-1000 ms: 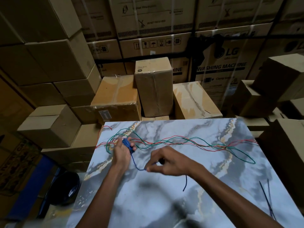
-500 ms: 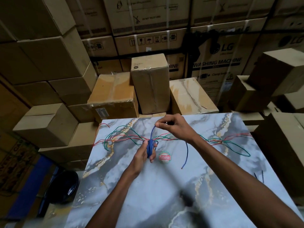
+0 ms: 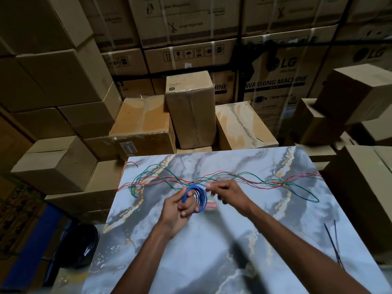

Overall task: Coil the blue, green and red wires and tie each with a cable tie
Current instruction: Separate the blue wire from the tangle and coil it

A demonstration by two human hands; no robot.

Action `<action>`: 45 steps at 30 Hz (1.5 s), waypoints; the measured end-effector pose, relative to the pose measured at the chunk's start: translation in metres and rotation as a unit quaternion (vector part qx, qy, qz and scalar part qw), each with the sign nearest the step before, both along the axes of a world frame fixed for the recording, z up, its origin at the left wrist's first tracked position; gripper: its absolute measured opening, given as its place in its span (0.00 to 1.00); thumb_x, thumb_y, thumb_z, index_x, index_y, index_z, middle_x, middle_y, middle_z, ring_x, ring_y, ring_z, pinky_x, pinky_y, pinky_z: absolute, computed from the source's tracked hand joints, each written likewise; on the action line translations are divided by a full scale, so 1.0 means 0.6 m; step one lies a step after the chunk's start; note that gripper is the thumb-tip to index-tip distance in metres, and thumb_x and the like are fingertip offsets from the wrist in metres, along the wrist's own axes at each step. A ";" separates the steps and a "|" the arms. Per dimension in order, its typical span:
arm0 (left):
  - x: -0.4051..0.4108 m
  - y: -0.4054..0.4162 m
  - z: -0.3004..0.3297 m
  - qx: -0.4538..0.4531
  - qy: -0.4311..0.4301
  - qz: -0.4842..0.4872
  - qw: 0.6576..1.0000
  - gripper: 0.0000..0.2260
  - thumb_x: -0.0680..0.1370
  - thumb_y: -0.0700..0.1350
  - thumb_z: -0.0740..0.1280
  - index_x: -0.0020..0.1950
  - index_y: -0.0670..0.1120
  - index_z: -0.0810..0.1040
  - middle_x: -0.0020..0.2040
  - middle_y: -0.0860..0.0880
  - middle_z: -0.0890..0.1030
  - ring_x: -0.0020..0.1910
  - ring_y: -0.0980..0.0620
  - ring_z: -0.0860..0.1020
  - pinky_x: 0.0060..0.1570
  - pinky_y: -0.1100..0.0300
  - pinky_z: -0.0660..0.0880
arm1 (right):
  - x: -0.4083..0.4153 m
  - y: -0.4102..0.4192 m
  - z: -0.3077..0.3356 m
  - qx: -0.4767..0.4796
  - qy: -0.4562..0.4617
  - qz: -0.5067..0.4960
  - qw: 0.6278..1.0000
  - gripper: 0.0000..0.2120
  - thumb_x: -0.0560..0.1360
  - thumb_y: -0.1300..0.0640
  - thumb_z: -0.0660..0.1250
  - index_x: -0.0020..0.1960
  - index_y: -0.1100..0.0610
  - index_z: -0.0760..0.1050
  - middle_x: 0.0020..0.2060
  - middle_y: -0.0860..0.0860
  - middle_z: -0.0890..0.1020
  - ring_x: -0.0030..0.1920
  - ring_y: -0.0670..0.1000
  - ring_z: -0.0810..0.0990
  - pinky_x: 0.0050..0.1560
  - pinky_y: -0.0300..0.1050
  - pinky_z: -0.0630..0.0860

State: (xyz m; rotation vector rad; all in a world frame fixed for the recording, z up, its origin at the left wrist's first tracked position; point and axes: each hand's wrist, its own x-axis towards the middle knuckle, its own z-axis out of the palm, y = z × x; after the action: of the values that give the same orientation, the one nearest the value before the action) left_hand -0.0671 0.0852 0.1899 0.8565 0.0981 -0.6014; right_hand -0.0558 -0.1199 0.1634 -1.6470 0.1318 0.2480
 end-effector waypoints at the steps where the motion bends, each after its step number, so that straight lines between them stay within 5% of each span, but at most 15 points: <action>1: 0.002 -0.001 -0.002 -0.033 0.027 0.031 0.999 0.14 0.82 0.47 0.56 0.40 0.43 0.70 0.24 0.53 0.55 0.21 0.54 0.53 0.34 0.59 0.71 | -0.015 0.012 -0.012 0.008 0.012 -0.001 1.000 0.13 0.80 0.50 0.70 0.40 0.53 0.86 0.30 0.48 0.78 0.30 0.47 0.67 0.27 0.36 0.61; 9: 0.016 0.013 -0.030 -0.054 0.091 0.139 0.985 0.18 0.83 0.50 0.57 0.35 0.45 0.68 0.20 0.52 0.57 0.17 0.55 0.57 0.29 0.61 0.71 | -0.050 0.015 -0.002 -0.072 0.018 0.091 0.993 0.19 0.85 0.46 0.60 0.49 0.56 0.84 0.33 0.52 0.79 0.28 0.41 0.70 0.29 0.32 0.66; 14: 0.020 0.014 -0.013 0.005 0.063 0.097 0.993 0.18 0.82 0.50 0.60 0.32 0.46 0.67 0.19 0.53 0.56 0.16 0.56 0.55 0.27 0.61 0.69 | -0.039 0.007 0.011 -0.098 0.064 0.128 0.985 0.27 0.83 0.35 0.55 0.52 0.55 0.83 0.43 0.54 0.86 0.37 0.48 0.82 0.39 0.39 0.75; 18: 0.019 0.012 -0.006 0.069 0.031 0.035 0.997 0.17 0.79 0.49 0.63 0.32 0.46 0.67 0.20 0.53 0.55 0.16 0.56 0.54 0.27 0.59 0.67 | -0.016 -0.007 0.042 -0.159 -0.014 0.082 0.984 0.30 0.78 0.28 0.56 0.59 0.50 0.82 0.51 0.47 0.86 0.49 0.44 0.84 0.58 0.48 0.80; 20: 0.017 0.014 -0.003 0.119 0.002 -0.024 0.993 0.17 0.80 0.49 0.63 0.32 0.47 0.67 0.20 0.53 0.54 0.17 0.56 0.53 0.29 0.58 0.67 | -0.009 -0.008 0.061 -0.138 -0.038 0.117 0.983 0.33 0.72 0.24 0.61 0.63 0.48 0.80 0.54 0.44 0.85 0.54 0.41 0.83 0.60 0.48 0.80; 23: 0.014 0.011 0.006 0.178 -0.047 -0.088 0.979 0.16 0.79 0.49 0.63 0.32 0.46 0.67 0.21 0.52 0.54 0.18 0.55 0.53 0.28 0.58 0.68 | -0.005 -0.006 0.079 -0.072 -0.021 0.187 0.980 0.32 0.71 0.34 0.74 0.69 0.49 0.78 0.57 0.46 0.86 0.60 0.45 0.83 0.61 0.48 0.80; 27: 0.016 0.014 0.016 0.201 -0.085 -0.149 0.965 0.17 0.79 0.49 0.65 0.32 0.48 0.68 0.21 0.51 0.54 0.19 0.54 0.52 0.29 0.58 0.68 | -0.015 0.003 0.076 -0.024 -0.018 0.259 0.965 0.19 0.76 0.52 0.77 0.65 0.49 0.80 0.56 0.49 0.86 0.55 0.47 0.83 0.60 0.54 0.78; 30: 0.020 0.019 0.016 0.188 -0.072 -0.158 0.967 0.16 0.78 0.50 0.67 0.32 0.47 0.68 0.21 0.51 0.54 0.18 0.54 0.52 0.28 0.58 0.69 | -0.023 0.004 0.064 -0.038 -0.028 0.265 0.963 0.17 0.75 0.50 0.78 0.61 0.53 0.83 0.50 0.57 0.86 0.49 0.48 0.78 0.56 0.60 0.76; 34: 0.017 0.022 0.013 0.162 -0.022 -0.126 0.978 0.17 0.78 0.48 0.66 0.32 0.47 0.67 0.20 0.53 0.53 0.18 0.55 0.52 0.27 0.58 0.66 | -0.033 0.007 0.060 -0.044 -0.020 0.218 0.975 0.12 0.77 0.52 0.76 0.56 0.59 0.84 0.40 0.51 0.82 0.41 0.45 0.77 0.46 0.42 0.75; 39: 0.012 0.001 0.006 0.184 -0.009 -0.068 0.980 0.17 0.80 0.48 0.63 0.32 0.46 0.67 0.21 0.54 0.53 0.18 0.56 0.53 0.27 0.59 0.66 | -0.036 0.017 0.048 -0.056 -0.041 0.155 0.986 0.03 0.78 0.60 0.73 0.47 0.59 0.85 0.37 0.55 0.85 0.36 0.48 0.84 0.46 0.45 0.83; 45: 0.013 -0.015 0.003 0.183 0.002 -0.041 0.982 0.18 0.82 0.49 0.62 0.34 0.46 0.68 0.21 0.54 0.53 0.19 0.55 0.53 0.28 0.59 0.65 | -0.047 0.025 0.039 -0.023 -0.052 0.090 0.994 0.11 0.78 0.62 0.72 0.38 0.54 0.84 0.32 0.54 0.84 0.34 0.51 0.82 0.43 0.46 0.82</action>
State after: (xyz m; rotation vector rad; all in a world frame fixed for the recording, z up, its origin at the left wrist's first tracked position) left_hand -0.0591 0.0764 0.1919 1.2211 0.1806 -0.6739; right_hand -0.0840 -0.1048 0.1867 -1.7155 -0.0922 0.2973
